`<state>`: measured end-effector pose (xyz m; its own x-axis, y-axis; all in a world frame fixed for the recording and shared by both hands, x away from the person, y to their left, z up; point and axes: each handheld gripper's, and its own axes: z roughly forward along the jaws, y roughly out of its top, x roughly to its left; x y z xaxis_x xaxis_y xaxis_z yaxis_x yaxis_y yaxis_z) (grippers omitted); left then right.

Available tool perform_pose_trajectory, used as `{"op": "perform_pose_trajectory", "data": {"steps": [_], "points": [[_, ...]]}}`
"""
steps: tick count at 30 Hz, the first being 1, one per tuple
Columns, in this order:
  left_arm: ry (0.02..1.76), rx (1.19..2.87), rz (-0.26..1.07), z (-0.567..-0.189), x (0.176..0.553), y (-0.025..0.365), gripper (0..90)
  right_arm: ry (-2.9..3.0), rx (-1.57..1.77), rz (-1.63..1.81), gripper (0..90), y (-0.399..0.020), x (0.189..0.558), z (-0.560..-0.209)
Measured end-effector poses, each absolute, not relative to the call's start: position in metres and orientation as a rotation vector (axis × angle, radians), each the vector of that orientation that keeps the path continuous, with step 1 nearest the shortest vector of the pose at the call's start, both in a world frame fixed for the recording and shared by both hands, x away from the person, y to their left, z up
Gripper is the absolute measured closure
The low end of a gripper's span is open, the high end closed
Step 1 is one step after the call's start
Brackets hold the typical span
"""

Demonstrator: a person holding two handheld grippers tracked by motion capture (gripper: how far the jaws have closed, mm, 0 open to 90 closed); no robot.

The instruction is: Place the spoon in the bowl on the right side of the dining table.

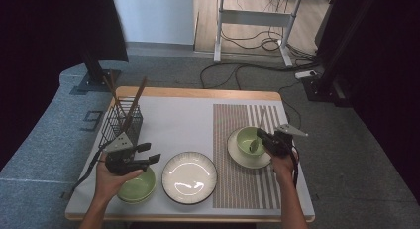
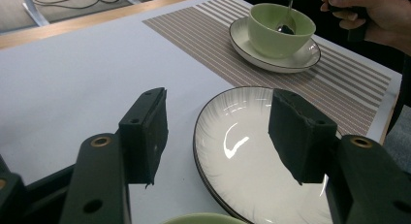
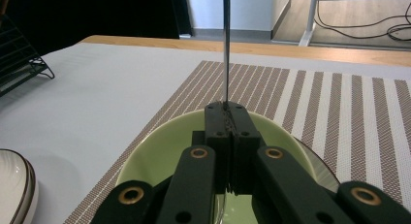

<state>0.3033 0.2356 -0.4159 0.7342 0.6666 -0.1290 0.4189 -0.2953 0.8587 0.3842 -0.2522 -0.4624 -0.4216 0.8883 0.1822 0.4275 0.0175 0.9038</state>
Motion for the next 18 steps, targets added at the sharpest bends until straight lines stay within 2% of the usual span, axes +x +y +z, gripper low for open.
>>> {"op": "perform_pose_trajectory", "data": {"steps": [18], "points": [[0.829,1.931,0.309,-0.416,0.303,0.236,39.5,1.831,1.390,1.337,86.4,-0.266,0.389,-0.477]]}}
